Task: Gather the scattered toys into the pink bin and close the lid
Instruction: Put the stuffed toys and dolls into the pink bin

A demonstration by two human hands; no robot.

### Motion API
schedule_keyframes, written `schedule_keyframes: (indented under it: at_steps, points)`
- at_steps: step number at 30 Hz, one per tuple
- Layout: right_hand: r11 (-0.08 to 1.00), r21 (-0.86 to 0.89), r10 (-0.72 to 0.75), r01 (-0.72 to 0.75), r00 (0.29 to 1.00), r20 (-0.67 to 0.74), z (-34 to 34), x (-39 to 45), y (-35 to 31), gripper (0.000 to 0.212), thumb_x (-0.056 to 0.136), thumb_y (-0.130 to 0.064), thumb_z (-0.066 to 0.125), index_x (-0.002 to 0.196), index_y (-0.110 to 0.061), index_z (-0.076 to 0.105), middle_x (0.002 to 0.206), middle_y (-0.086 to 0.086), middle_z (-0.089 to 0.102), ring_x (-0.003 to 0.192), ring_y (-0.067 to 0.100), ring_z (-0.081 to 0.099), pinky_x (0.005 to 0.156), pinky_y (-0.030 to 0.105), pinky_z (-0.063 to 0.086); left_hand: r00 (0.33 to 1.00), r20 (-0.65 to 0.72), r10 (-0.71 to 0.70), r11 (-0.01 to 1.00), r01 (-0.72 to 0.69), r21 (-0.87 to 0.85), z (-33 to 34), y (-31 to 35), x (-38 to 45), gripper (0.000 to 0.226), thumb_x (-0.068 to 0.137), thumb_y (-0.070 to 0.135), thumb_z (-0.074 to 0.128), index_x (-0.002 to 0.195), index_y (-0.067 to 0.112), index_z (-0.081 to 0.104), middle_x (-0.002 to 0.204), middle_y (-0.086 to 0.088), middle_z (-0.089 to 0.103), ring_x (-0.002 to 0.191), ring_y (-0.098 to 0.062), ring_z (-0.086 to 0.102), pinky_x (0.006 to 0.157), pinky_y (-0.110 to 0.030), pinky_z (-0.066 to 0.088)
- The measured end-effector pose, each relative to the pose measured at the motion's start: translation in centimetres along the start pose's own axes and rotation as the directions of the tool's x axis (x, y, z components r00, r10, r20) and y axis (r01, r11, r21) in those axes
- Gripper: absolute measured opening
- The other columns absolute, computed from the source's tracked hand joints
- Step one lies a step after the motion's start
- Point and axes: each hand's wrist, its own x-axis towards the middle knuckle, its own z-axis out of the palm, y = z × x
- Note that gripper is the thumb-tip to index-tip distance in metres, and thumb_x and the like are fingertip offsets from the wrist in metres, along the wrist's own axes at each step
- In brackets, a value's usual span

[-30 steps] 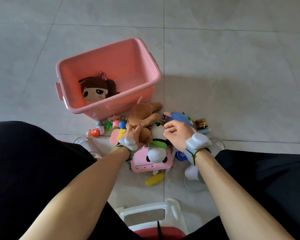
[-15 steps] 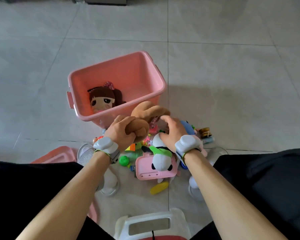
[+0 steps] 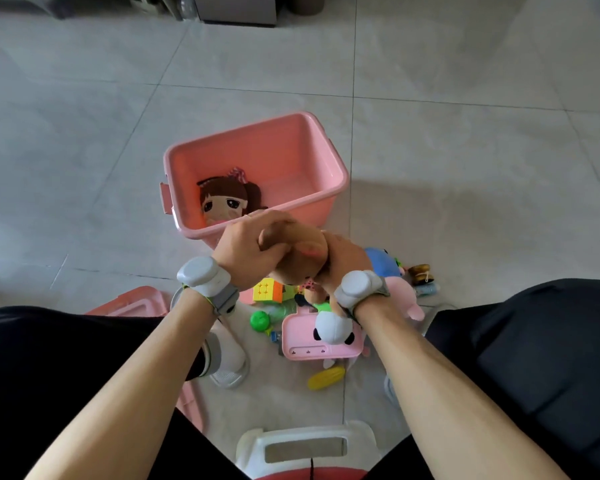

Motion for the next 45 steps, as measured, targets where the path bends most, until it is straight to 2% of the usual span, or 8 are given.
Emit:
schedule_keyframes:
  at_steps: [6, 9, 16, 22, 28, 34, 39, 45]
  points:
    - [0.793, 0.501, 0.34, -0.346, 0.934, 0.106, -0.6, 0.8, -0.5, 0.032, 0.073, -0.023, 0.064, 0.098, -0.043, 0.06, 0.095, -0.002, 0.07, 0.087, 0.026, 0.066, 0.077, 0.04, 0.057, 0.857, 0.151, -0.494, 0.793, 0.514, -0.325, 0.3, -2.1, 0.8, 0.046, 0.09, 0.025, 0.067, 0.132, 0.016, 0.051, 0.119, -0.006, 0.064, 0.103, -0.018, 0.063, 0.088, -0.035, 0.053]
    - [0.707, 0.572, 0.397, -0.417, 0.902, 0.166, -0.8, 1.4, -0.9, 0.013, 0.066, -0.017, 0.058, 0.075, -0.024, 0.064, 0.061, 0.004, 0.065, 0.063, 0.033, 0.061, 0.055, 0.037, 0.051, 0.865, 0.234, -0.445, 0.859, 0.486, -0.162, 0.6, -2.4, 0.8, 0.041, 0.084, 0.028, 0.07, 0.122, 0.025, 0.055, 0.102, 0.005, 0.066, 0.095, -0.016, 0.063, 0.079, -0.025, 0.053]
    - [0.7, 0.578, 0.324, -0.419, 0.908, 0.265, -3.9, 4.0, -3.3, 0.019, 0.073, -0.005, 0.062, 0.09, -0.01, 0.069, 0.085, 0.016, 0.071, 0.077, 0.033, 0.066, 0.068, 0.036, 0.054, 0.919, 0.261, -0.296, 0.941, 0.232, 0.247, -1.6, -2.1, 3.1, 0.065, 0.058, 0.061, 0.058, 0.114, 0.028, 0.053, 0.094, 0.01, 0.062, 0.089, -0.017, 0.059, 0.076, -0.037, 0.053]
    - [0.795, 0.484, 0.24, -0.365, 0.923, 0.302, -8.0, 7.6, -5.4, 0.015, 0.068, -0.008, 0.068, 0.081, -0.016, 0.068, 0.066, 0.005, 0.065, 0.062, 0.025, 0.061, 0.051, 0.025, 0.047, 0.825, 0.435, -0.36, 0.932, 0.342, 0.123, -3.7, -1.8, 6.9, 0.027, 0.082, 0.039, 0.073, 0.103, 0.033, 0.058, 0.084, 0.014, 0.065, 0.076, -0.005, 0.062, 0.061, -0.01, 0.044]
    - [0.786, 0.504, 0.197, -0.356, 0.919, 0.342, -9.5, 12.1, -5.8, 0.036, 0.076, -0.02, 0.073, 0.11, -0.016, 0.062, 0.07, 0.009, 0.053, 0.04, 0.017, 0.039, 0.041, 0.018, 0.03, 0.723, 0.433, -0.539, 0.764, 0.636, -0.111, -4.8, -4.1, 11.1, 0.042, 0.077, 0.05, 0.075, 0.108, 0.023, 0.066, 0.1, -0.004, 0.068, 0.077, -0.017, 0.062, 0.067, -0.024, 0.05]
    - [0.862, 0.429, 0.093, -0.27, 0.916, 0.389, -9.4, 16.7, -6.2, 0.047, 0.08, -0.034, 0.076, 0.122, -0.021, 0.059, 0.08, -0.014, 0.059, 0.06, -0.005, 0.055, 0.047, 0.005, 0.039, 0.575, 0.54, -0.615, 0.475, 0.817, -0.328, -5.2, -7.5, 15.2, 0.048, 0.078, 0.036, 0.078, 0.114, 0.007, 0.065, 0.106, -0.013, 0.072, 0.092, -0.03, 0.071, 0.075, -0.044, 0.06]
    - [0.913, 0.325, 0.09, -0.247, 0.898, 0.43, -5.3, 21.4, -6.9, 0.085, 0.063, -0.032, 0.086, 0.136, -0.022, 0.045, 0.117, -0.005, 0.058, 0.101, 0.017, 0.057, 0.088, 0.028, 0.047, 0.577, 0.397, -0.714, 0.451, 0.812, -0.37, -4.3, -10.1, 17.6, 0.025, 0.086, 0.031, 0.073, 0.095, 0.009, 0.065, 0.063, -0.007, 0.06, 0.064, -0.02, 0.061, 0.075, -0.042, 0.06]
    - [0.94, 0.287, 0.083, -0.183, 0.941, 0.327, -2.8, 25.6, -6.6, 0.071, 0.076, -0.01, 0.072, 0.141, -0.016, 0.042, 0.126, 0.002, 0.058, 0.105, 0.019, 0.057, 0.09, 0.023, 0.043, 0.616, 0.297, -0.729, 0.479, 0.77, -0.422, -3.6, -13.5, 18.8, 0.023, 0.088, 0.023, 0.07, 0.11, 0.015, 0.066, 0.1, -0.015, 0.072, 0.091, -0.029, 0.07, 0.087, -0.044, 0.057]
